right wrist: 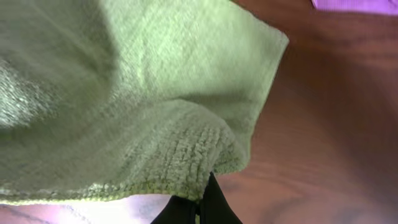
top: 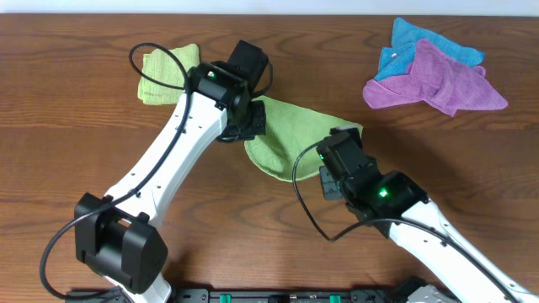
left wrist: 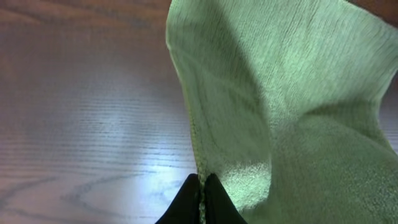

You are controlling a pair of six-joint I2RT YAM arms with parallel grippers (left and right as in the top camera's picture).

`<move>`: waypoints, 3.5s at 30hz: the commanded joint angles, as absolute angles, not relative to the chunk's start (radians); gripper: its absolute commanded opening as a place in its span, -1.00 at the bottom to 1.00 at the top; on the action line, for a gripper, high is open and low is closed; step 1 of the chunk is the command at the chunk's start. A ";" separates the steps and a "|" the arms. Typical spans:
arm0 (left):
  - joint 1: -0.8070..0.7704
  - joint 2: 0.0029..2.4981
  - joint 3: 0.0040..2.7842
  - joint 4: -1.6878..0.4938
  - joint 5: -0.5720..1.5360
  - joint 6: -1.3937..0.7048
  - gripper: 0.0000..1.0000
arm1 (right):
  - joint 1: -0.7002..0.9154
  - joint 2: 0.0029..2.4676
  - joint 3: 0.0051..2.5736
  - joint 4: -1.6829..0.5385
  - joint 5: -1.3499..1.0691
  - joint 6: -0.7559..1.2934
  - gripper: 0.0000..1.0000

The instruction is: Fold the cloth

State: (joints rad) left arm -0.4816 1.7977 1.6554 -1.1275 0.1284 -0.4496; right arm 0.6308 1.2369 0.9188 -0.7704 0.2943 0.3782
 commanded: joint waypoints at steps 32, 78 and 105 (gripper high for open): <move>-0.485 1.831 1.505 -0.901 0.131 -0.224 0.91 | 0.434 1.333 0.832 -0.566 0.155 0.477 -0.97; -0.488 2.106 1.547 -0.743 0.157 -0.316 -0.89 | 0.191 1.909 0.884 0.156 -0.151 0.353 -0.97; -0.490 2.106 1.548 -0.630 0.097 -0.292 -0.89 | 0.225 1.688 0.957 -0.287 0.068 0.509 -0.97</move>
State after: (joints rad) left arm -0.4866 2.1021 1.5269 -0.6376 0.1261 -0.3122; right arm 0.2111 1.7050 0.9447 -0.2249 -0.0715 0.3862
